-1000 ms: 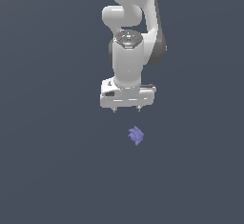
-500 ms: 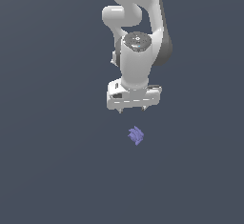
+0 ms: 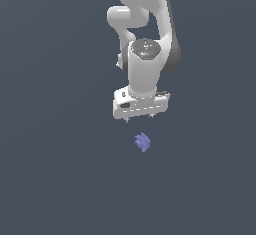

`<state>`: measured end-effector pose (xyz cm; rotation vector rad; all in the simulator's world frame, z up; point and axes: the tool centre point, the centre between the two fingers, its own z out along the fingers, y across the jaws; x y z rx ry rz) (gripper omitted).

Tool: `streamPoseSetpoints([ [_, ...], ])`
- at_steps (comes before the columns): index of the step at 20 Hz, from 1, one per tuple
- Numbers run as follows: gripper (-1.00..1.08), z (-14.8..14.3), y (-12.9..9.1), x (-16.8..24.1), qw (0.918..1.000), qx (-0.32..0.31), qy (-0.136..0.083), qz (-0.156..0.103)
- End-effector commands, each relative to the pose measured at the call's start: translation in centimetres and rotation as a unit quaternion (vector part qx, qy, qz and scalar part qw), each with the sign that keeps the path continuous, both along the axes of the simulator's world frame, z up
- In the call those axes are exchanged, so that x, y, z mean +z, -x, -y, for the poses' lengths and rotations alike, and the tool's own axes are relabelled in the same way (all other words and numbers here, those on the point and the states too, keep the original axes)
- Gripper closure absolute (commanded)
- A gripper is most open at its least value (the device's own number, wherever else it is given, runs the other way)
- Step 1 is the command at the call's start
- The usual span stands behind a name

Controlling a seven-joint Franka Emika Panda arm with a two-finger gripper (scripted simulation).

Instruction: Pick up the object and move it to a goal position.

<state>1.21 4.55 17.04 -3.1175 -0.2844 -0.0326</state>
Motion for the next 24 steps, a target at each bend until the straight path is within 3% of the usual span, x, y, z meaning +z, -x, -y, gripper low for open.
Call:
streamPoseSetpoints([
  [1, -0.92, -0.2, -0.4, -0.6, 0.9998, 0.019, 0.001, -0.001],
  [7, -0.92, -0.9, -1.6, -2.6, 0.9961, 0.088, 0.006, -0.003],
  [15, -0.92, -1.9, -3.3, -5.7, 0.9819, 0.189, 0.008, -0.007],
  [24, -0.92, -2.5, -4.1, -7.4, 0.9703, 0.242, 0.009, -0.008],
])
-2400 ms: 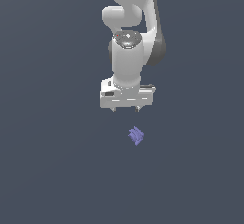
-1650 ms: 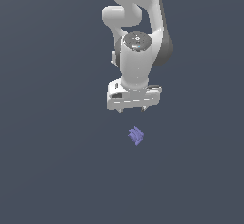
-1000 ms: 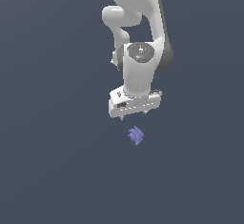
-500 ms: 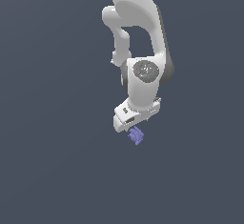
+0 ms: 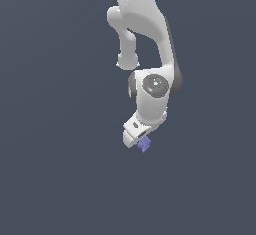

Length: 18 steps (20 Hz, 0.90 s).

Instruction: Pick up the object and move it to a goal position.

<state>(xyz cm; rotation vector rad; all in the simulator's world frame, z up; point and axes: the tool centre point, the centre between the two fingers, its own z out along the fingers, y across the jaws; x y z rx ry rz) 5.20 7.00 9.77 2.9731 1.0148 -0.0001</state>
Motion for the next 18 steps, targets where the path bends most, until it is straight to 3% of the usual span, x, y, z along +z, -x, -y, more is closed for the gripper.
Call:
streamPoseSetpoints([
  [1, -0.92, -0.1, -0.1, -0.2, 1.0000, 0.008, 0.000, 0.000],
  [8, -0.92, -0.1, -0.1, -0.9, 1.0000, 0.008, 0.000, 0.000],
  [18, -0.92, -0.1, 0.0, -5.1, 0.9999, 0.010, 0.000, 0.000],
])
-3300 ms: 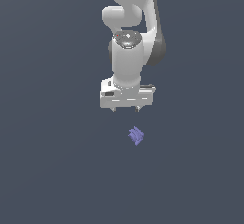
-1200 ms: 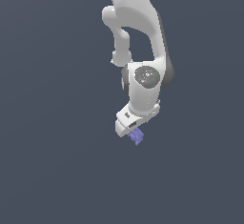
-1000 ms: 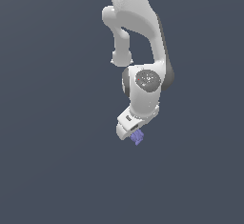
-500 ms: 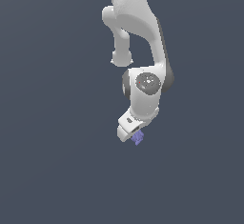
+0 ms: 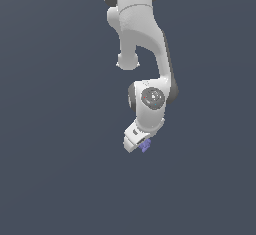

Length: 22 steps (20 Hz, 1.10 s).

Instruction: Pick up the object and move it to a goal position.

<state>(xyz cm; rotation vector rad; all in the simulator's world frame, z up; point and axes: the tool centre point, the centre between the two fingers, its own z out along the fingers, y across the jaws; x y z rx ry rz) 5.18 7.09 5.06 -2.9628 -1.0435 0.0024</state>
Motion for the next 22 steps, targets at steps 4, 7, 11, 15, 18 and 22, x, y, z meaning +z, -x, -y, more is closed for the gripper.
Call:
streamPoseSetpoints([
  [4, -0.92, 0.0, -0.2, -0.6, 1.0000, 0.000, 0.000, 0.001],
  [7, 1.08, 0.0, -0.2, -0.6, 1.0000, 0.000, 0.000, 0.001],
  [11, 1.08, 0.0, -0.2, -0.6, 1.0000, 0.000, 0.000, 0.001],
  [15, 1.08, 0.0, -0.2, -0.6, 1.0000, 0.000, 0.000, 0.001],
  [18, 1.08, -0.1, -0.1, -0.4, 1.0000, 0.000, 0.000, 0.001],
  [22, 1.08, -0.6, 0.3, 0.6, 1.0000, 0.000, 0.000, 0.001],
])
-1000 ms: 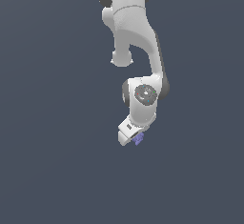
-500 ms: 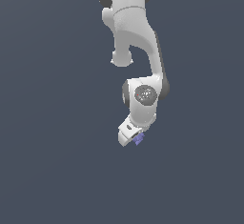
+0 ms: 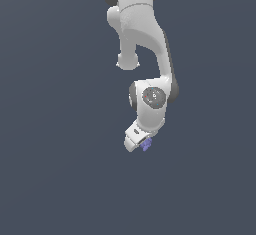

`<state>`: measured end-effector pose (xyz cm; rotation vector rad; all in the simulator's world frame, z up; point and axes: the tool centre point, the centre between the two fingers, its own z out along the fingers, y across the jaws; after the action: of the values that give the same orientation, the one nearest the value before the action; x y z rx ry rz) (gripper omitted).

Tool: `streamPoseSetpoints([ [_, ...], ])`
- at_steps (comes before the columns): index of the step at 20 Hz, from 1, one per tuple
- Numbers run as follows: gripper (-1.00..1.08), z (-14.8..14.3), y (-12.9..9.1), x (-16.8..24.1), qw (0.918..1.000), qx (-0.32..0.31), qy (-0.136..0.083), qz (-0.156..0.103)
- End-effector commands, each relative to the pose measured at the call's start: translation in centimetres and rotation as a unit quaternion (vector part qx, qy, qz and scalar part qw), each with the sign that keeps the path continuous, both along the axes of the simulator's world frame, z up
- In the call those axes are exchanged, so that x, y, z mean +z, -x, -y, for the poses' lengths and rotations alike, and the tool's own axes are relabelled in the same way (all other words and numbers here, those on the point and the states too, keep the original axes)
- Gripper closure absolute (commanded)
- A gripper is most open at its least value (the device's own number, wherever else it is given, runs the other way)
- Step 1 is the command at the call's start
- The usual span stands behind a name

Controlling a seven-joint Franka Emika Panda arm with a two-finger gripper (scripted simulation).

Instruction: Pick up the object and move it to a goal position.

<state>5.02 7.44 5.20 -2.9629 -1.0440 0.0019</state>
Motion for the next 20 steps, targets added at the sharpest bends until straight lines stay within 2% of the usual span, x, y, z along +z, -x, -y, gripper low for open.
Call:
streamPoseSetpoints([
  [1, 1.08, -0.4, 0.2, 0.8, 1.0000, 0.000, 0.000, 0.001],
  [9, 1.08, -2.6, 2.0, 5.6, 1.0000, 0.000, 0.000, 0.001],
  [20, 1.08, -7.9, 6.1, 17.0, 1.0000, 0.001, 0.001, 0.001],
])
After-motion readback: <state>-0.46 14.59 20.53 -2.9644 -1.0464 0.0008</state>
